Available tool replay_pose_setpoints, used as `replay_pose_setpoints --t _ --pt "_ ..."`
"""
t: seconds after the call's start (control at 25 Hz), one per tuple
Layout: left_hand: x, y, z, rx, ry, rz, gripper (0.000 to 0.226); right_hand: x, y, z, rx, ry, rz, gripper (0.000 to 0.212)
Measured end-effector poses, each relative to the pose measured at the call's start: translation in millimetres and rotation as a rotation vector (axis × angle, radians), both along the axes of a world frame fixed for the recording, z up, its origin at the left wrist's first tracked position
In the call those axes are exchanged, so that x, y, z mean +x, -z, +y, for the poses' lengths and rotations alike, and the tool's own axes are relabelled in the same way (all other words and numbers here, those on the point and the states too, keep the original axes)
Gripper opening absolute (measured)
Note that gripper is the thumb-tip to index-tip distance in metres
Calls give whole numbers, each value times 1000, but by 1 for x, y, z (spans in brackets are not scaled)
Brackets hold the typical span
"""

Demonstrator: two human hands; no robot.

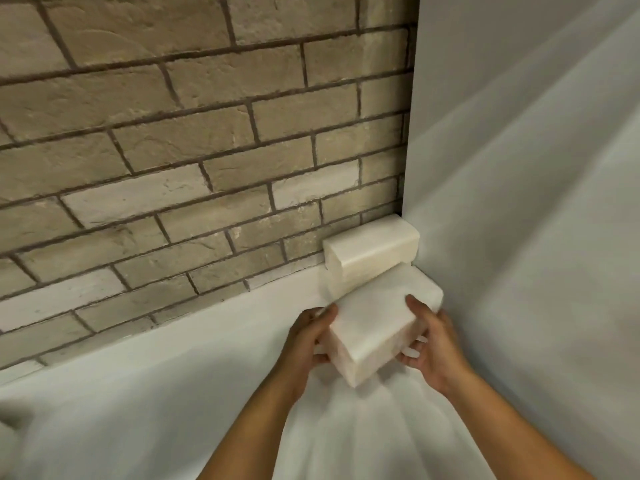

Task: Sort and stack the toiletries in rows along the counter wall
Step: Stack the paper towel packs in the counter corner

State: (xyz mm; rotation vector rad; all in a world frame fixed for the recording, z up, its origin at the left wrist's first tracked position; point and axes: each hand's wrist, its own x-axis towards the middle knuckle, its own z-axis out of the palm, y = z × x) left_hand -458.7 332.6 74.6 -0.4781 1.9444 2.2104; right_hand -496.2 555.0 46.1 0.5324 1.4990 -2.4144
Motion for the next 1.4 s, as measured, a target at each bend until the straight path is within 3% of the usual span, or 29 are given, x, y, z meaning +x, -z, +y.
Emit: replay_pose_setpoints --t 0.12,0.2,0.44,0.56,0.68,0.84,0.96,1.12,1.4 --pt "-24 -3 24 71 -206 3 31 -30 -9 1 -34 228 -22 90" --pt "-36 -2 37 33 -188 -36 24 -47 -11 -3 -35 306 -30 93" --pt "-61 16 67 -70 -121 -24 28 -65 -2 10 333 87 -73 95" --pt "-56 17 79 -194 -150 -12 42 -65 -3 7 309 50 -60 89" --pt "-53 20 84 -158 -155 -118 54 -67 0 2 265 94 -121 85" --pt "-55 32 87 -52 -84 -170 68 -61 2 -6 -98 59 -203 42" --pt "-56 36 87 64 -86 -139 63 -59 7 -7 -229 84 -176 48" --pt "-55 38 87 100 -70 -129 68 -58 12 1 -197 30 -178 61" --pt "-29 40 60 -126 54 -200 45 -30 13 2 -22 -110 -169 31"
